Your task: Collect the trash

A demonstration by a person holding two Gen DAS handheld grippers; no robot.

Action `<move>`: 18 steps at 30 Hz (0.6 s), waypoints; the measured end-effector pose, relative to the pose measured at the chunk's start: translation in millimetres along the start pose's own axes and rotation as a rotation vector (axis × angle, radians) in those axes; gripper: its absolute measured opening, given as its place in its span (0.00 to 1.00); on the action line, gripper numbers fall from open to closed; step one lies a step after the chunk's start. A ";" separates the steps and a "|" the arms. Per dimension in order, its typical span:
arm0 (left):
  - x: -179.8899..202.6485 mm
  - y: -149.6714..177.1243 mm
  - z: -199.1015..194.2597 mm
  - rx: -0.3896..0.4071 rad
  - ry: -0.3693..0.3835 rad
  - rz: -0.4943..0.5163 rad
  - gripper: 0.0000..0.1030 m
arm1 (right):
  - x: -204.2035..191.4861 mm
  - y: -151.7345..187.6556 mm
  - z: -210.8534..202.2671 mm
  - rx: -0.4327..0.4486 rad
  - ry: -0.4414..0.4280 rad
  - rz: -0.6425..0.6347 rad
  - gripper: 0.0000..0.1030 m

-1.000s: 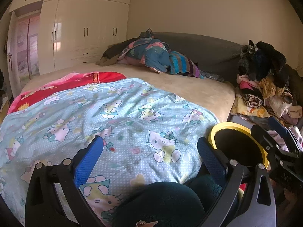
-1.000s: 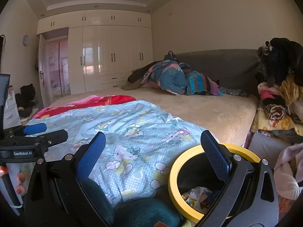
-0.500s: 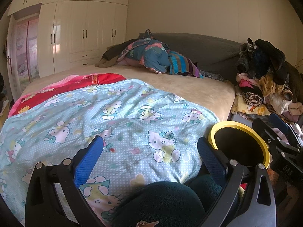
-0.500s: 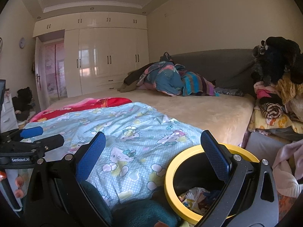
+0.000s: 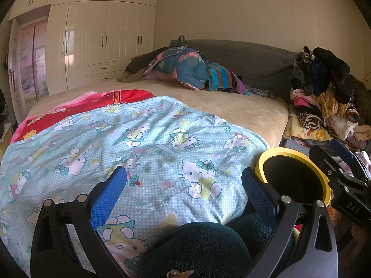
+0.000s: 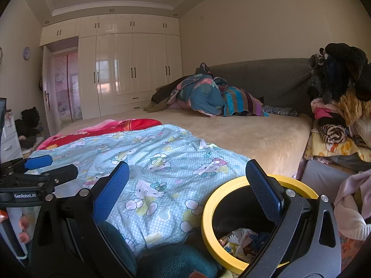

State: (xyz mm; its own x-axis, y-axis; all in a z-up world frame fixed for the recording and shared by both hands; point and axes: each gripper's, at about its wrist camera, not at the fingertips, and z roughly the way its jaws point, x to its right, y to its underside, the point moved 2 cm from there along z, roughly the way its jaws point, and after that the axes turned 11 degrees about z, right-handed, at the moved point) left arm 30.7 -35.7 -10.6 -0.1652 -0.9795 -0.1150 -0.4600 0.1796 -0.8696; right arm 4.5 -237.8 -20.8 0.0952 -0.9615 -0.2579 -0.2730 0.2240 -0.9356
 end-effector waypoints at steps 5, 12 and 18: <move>0.0 0.0 0.2 -0.001 0.000 0.000 0.94 | -0.3 1.2 0.0 -0.001 0.001 0.000 0.90; -0.2 -0.2 0.4 -0.001 0.000 0.001 0.94 | 0.3 0.9 0.0 0.000 0.002 0.001 0.90; -0.2 -0.4 0.5 -0.002 0.000 0.001 0.94 | 0.3 1.7 0.3 -0.001 0.002 0.002 0.90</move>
State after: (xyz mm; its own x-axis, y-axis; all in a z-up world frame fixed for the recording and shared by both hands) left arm 31.4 -35.6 -10.5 -0.1656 -0.9793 -0.1163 -0.4614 0.1811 -0.8685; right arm 4.3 -237.6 -22.5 0.0923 -0.9615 -0.2587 -0.2741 0.2253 -0.9350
